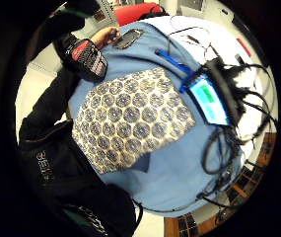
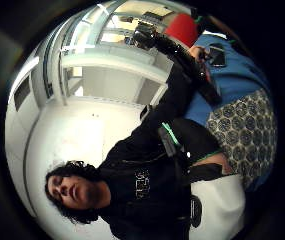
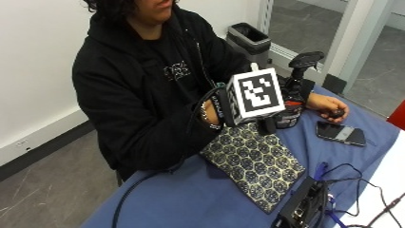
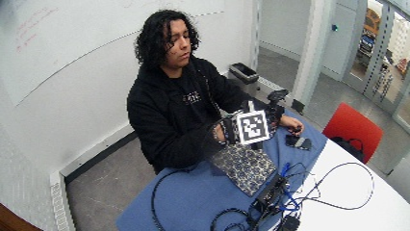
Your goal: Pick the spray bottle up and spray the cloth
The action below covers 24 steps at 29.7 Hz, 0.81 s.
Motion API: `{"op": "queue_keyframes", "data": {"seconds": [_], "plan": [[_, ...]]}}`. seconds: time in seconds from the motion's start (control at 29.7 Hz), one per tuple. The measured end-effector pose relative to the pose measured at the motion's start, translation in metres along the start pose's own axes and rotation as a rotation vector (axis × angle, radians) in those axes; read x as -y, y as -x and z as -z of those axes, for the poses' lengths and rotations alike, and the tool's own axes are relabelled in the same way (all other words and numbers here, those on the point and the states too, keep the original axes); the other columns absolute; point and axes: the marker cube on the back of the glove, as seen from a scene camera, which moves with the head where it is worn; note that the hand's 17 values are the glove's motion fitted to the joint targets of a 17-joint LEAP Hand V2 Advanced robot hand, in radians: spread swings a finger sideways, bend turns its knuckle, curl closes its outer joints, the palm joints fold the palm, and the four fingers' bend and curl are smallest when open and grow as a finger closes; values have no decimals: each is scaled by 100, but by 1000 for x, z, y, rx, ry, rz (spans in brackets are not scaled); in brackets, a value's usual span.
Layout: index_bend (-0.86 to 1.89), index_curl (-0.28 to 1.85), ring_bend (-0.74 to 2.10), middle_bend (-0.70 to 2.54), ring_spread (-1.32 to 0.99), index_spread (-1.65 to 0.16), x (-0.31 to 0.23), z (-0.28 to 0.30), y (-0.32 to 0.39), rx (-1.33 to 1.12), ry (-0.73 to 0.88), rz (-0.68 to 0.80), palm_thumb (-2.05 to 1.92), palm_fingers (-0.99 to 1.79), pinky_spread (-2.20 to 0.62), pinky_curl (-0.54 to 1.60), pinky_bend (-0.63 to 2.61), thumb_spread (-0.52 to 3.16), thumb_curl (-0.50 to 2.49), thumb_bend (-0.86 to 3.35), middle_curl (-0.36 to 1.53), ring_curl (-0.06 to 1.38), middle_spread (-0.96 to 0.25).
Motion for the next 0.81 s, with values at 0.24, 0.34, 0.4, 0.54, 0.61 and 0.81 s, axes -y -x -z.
{"op": "queue_keyframes", "data": {"seconds": [0.24,0.34,0.4,0.54,0.61,0.81], "plan": [[15,36,40,32,2,-36,-58,51,15,-130,-80,-63,67,40,18,35,24,109,43,-2,43,37,-1],[16,36,41,31,1,-36,-75,64,15,-169,-115,-111,67,42,19,33,20,110,42,-2,42,36,0],[16,35,41,30,1,-36,-84,71,14,-187,-139,-136,70,43,19,32,18,112,42,-1,42,36,0],[18,35,39,30,1,-36,-95,81,11,-216,-190,-181,77,46,19,30,16,118,42,3,41,36,0],[18,36,38,30,1,-36,-98,85,9,-222,-206,-200,81,47,19,30,15,121,42,5,41,36,0],[19,37,36,30,1,-36,-98,86,4,-210,-206,-224,84,48,20,27,13,126,41,6,40,35,0]]}}
